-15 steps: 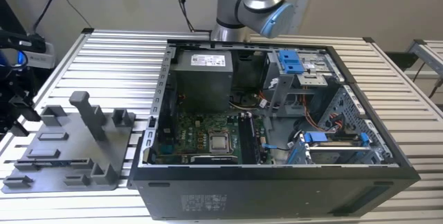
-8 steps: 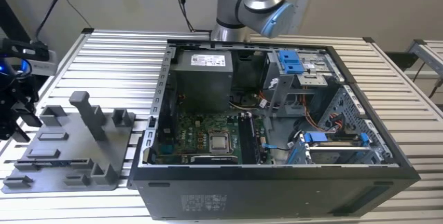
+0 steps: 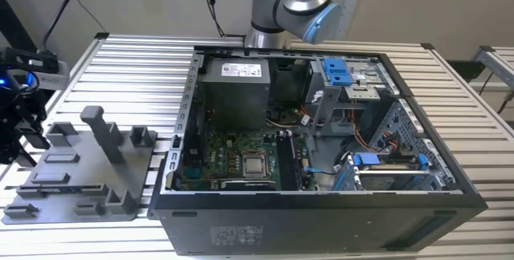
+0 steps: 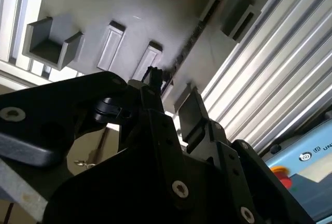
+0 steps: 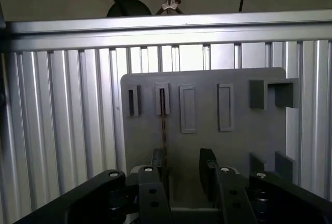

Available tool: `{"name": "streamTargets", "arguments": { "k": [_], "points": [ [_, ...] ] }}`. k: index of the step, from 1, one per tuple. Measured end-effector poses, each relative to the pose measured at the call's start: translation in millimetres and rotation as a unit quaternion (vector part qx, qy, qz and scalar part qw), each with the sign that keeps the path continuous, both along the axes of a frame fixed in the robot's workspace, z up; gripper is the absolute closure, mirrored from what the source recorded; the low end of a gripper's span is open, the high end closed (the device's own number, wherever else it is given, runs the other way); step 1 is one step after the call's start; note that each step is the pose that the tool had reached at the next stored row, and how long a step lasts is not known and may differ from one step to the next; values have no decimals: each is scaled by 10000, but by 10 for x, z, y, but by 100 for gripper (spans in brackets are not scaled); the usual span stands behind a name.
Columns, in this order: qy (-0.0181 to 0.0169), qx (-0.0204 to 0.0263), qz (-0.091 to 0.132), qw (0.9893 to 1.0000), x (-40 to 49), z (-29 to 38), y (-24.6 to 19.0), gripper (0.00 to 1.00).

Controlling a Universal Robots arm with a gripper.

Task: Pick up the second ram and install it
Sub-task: 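Pick up the second ram and move it above second insertion slot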

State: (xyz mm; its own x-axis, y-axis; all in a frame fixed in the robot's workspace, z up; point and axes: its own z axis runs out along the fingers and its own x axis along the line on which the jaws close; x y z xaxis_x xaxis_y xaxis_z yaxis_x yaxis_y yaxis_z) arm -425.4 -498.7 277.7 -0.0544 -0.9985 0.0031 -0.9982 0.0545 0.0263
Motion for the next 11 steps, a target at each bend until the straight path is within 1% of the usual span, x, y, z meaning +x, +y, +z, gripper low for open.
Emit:
{"name": "streamTargets", "arguments": {
  "k": [3, 7, 11],
  "points": [
    [0, -11, 9, 10000, 12, -41, 0, 58],
    [-12, -22, 43, 10000, 22, -88, -1, 58],
    [-16, -32, 114, 9999, 39, -136, -7, 58]
  ]
}}
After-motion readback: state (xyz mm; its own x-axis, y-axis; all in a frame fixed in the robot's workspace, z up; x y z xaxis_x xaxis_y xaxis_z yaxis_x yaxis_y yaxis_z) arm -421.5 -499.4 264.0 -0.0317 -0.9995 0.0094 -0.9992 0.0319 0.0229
